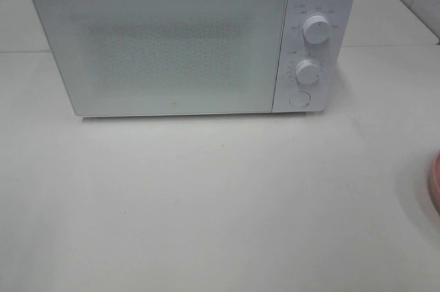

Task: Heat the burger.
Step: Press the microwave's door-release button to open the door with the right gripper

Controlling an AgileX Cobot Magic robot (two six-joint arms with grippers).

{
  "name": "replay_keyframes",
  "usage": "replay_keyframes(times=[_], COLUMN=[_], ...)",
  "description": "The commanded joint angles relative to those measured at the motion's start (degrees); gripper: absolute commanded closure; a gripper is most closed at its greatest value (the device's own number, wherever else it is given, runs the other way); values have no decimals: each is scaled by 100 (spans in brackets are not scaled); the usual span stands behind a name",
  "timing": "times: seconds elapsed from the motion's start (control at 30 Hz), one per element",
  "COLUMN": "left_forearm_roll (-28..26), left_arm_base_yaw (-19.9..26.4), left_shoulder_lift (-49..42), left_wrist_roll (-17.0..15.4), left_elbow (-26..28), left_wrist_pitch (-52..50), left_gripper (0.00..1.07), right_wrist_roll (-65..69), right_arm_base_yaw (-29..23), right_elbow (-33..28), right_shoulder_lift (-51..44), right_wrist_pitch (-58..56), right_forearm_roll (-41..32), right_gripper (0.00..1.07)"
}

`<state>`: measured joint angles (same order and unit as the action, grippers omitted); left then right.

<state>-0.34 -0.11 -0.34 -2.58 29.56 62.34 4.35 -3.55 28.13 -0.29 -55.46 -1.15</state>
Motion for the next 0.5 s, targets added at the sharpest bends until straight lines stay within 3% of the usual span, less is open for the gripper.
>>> replay_keyframes(times=[0.03,0.5], left_forearm_roll=[-23,-23], left_arm_base_yaw=[-40,-40], left_shoulder_lift=[-92,-92], left_wrist_roll=[0,0], left_elbow=[6,6], left_wrist_pitch=[-109,-109], left_gripper=[6,6], right_wrist_roll=[-23,-23], right_arm_base_yaw=[40,40], right_elbow=[-11,-11], right_shoulder_lift=[-138,-138], right_wrist_pitch=[52,52], right_forearm_roll=[-6,-11], right_gripper=[32,32])
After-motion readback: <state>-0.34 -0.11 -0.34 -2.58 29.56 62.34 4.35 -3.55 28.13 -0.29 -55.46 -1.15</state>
